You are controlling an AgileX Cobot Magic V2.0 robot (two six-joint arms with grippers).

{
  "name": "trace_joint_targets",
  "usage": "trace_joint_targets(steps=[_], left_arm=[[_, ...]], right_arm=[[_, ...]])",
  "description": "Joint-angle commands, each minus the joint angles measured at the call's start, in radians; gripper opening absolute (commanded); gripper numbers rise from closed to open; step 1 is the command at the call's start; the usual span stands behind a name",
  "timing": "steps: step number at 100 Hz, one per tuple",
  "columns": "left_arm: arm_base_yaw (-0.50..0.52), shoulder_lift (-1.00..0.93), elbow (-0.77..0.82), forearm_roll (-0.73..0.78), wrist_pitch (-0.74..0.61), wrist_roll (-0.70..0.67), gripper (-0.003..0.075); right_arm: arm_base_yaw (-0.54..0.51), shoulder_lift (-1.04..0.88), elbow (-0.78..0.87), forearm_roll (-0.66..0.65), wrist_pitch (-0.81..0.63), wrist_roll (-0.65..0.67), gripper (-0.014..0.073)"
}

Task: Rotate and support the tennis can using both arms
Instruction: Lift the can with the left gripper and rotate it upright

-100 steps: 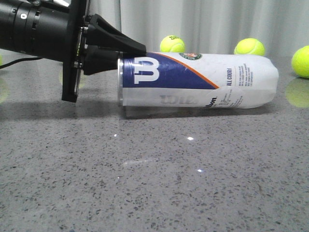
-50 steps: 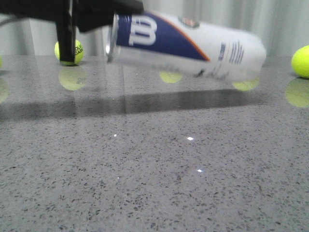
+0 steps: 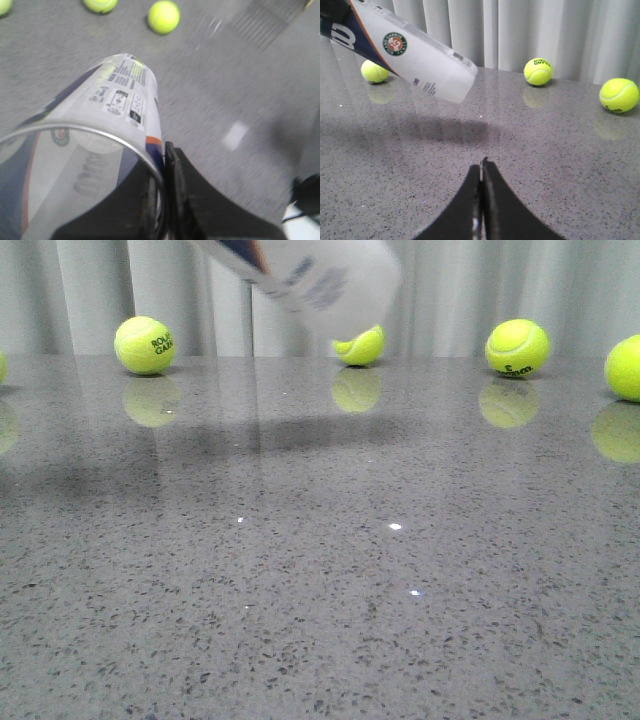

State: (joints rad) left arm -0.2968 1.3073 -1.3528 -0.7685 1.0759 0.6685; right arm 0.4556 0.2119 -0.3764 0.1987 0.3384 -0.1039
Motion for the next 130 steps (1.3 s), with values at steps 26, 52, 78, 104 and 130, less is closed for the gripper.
trace_joint_targets(steps=[26, 52, 78, 104, 130], left_arm=[[-0.197, -0.003, -0.219, 0.569, 0.106, -0.283, -0.0019], [-0.331, 0.105, -0.328, 0.652, 0.202, -0.301, -0.0019], [-0.345, 0.187, -0.36, 0.657, 0.202, -0.301, -0.0018], [-0.345, 0.211, -0.371, 0.653, 0.202, -0.301, 0.0033], [-0.343, 0.278, -0.485, 0.65, 0.196, -0.301, 0.0368]], right_arm=[[-0.005, 0.008, -0.024, -0.002, -0.07, 0.0, -0.0061], [-0.005, 0.008, -0.024, -0.002, -0.07, 0.0, -0.0061], [-0.005, 0.008, -0.024, -0.002, -0.07, 0.0, -0.0061], [-0.005, 0.008, -0.024, -0.002, -0.07, 0.0, -0.0061], [-0.005, 0.008, -0.024, -0.002, -0.07, 0.0, -0.0061]])
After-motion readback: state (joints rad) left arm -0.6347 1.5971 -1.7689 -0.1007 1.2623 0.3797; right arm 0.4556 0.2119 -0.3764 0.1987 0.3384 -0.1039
